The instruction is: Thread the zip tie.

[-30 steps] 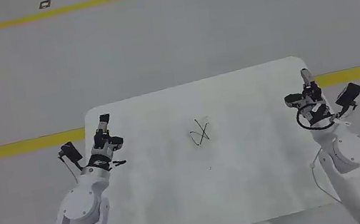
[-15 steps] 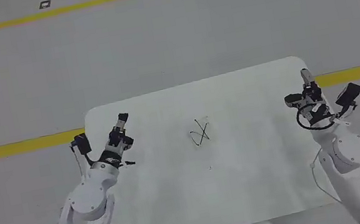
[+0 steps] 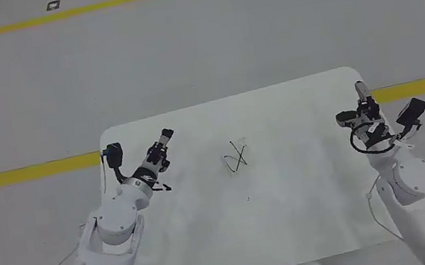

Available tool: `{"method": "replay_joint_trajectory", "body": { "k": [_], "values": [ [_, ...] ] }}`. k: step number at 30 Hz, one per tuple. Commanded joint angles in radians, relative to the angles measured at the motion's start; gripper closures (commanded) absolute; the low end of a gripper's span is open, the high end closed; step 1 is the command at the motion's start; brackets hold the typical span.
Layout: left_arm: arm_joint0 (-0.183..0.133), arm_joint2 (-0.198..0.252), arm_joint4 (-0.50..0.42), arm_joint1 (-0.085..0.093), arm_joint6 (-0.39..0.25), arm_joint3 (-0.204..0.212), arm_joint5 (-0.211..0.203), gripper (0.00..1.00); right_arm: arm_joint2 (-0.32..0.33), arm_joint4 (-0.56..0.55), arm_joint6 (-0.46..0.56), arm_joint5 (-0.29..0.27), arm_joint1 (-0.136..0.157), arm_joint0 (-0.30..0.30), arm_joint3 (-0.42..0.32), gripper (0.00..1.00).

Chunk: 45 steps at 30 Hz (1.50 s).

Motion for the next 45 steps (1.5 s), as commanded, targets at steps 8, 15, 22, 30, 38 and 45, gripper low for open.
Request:
{"method": "replay_joint_trajectory", "body": {
  "k": [8,15,22,30,38,45],
  "values": [
    [-0.037,0.039,0.069,0.004,-0.084,-0.015,-0.019,0.0,0.0,0.0,0.0,0.0,0.0,0.0,0.0,0.0],
    [-0.166,0.152,0.129,-0.004,-0.205,-0.003,0.05,0.0,0.0,0.0,0.0,0.0,0.0,0.0,0.0,0.0],
    [-0.3,0.267,0.118,-0.023,-0.335,0.14,0.05,0.0,0.0,0.0,0.0,0.0,0.0,0.0,0.0,0.0],
    [-0.304,0.27,0.126,-0.023,-0.334,0.144,0.05,0.0,0.0,0.0,0.0,0.0,0.0,0.0,0.0,0.0],
    [-0.32,0.287,0.112,-0.028,-0.326,0.138,0.03,0.0,0.0,0.0,0.0,0.0,0.0,0.0,0.0,0.0],
    [-0.469,0.389,0.059,-0.058,-0.388,0.238,0.002,0.0,0.0,0.0,0.0,0.0,0.0,0.0,0.0,0.0]
  ]
}}
